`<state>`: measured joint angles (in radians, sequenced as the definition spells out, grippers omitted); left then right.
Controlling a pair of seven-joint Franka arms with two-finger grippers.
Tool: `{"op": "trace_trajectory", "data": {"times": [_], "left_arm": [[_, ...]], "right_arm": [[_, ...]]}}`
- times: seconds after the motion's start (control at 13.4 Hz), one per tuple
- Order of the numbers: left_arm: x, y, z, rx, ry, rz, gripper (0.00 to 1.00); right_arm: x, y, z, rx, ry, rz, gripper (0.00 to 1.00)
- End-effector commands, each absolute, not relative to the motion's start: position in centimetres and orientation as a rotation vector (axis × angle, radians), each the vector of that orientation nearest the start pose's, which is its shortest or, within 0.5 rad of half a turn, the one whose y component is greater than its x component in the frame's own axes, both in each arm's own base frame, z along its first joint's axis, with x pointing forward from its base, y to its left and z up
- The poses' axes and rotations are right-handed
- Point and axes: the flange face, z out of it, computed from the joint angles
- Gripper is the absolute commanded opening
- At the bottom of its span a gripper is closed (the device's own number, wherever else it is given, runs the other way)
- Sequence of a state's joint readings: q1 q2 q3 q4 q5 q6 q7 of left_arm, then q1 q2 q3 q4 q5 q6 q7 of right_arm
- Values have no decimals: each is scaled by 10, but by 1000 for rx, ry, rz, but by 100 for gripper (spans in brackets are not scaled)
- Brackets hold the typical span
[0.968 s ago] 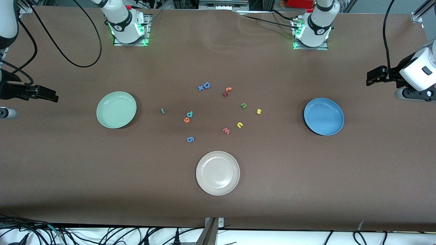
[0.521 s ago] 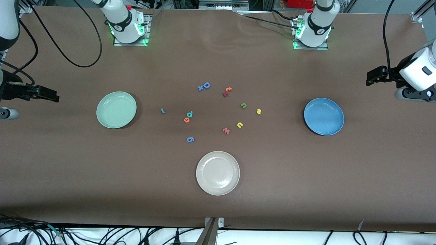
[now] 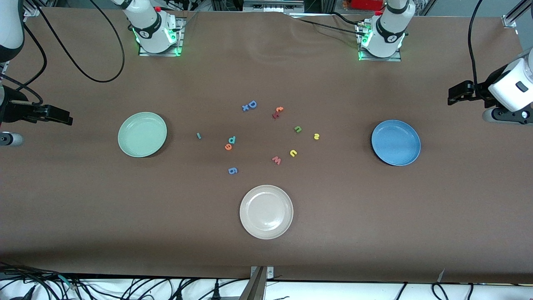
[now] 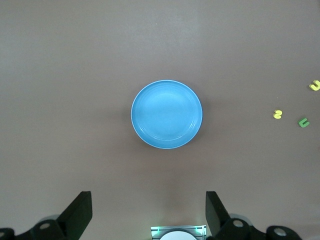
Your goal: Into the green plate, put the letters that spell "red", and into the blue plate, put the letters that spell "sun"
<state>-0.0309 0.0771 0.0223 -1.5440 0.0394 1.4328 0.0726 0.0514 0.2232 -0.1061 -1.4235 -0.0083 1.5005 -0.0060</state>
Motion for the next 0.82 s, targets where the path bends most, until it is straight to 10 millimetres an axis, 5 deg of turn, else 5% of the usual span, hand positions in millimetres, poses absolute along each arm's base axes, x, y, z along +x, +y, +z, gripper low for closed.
{"op": "trace_trajectory", "data": {"times": [0.0, 0.74], "left_arm": [[562, 0, 582, -3110, 154, 286, 100], [563, 0, 580, -3110, 154, 291, 100]], "right_arm": [[607, -31, 559, -3155, 71, 228, 100], [605, -28, 561, -3154, 74, 225, 100]]}}
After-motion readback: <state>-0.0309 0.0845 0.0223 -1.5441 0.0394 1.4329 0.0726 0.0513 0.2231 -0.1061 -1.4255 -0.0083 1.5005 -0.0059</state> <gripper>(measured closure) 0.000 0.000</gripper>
